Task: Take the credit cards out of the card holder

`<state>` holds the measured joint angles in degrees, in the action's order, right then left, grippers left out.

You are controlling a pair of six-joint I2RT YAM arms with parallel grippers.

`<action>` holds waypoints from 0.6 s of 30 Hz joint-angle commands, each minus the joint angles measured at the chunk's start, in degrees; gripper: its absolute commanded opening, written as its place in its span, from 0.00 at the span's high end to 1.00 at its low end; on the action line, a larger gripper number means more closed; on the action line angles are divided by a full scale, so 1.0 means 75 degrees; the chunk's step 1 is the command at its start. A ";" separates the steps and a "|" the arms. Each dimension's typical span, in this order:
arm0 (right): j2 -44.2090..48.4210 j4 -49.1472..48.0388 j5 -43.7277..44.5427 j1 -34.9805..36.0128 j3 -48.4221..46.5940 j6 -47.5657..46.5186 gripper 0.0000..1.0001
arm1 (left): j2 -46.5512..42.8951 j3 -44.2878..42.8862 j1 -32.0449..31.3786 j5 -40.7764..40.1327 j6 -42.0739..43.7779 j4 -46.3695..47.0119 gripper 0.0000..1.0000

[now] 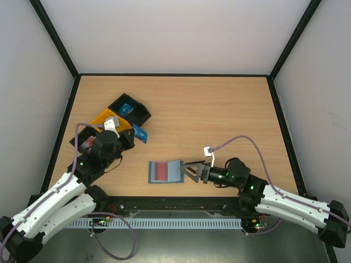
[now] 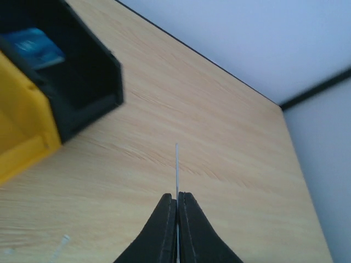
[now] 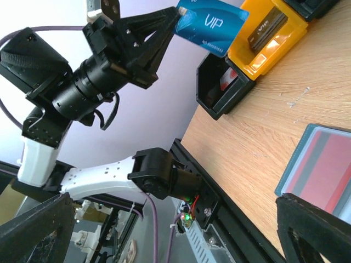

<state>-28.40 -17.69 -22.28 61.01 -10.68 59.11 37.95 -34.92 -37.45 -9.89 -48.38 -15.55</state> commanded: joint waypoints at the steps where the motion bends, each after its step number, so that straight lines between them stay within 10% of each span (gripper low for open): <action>1: -0.0223 0.0050 0.0108 -0.0019 -0.0372 -0.0115 0.02 | 0.0618 -0.0194 0.0237 -0.1906 -0.0395 0.0442 0.97; 18: -0.0466 0.0942 0.0143 -0.0028 -0.1110 -0.0199 0.02 | 0.4145 -0.0885 0.2291 -0.2926 -0.1579 0.2685 0.97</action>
<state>-33.04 -14.48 -22.04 61.01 -16.58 58.87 64.36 -38.63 -22.28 -29.21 -58.15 -2.70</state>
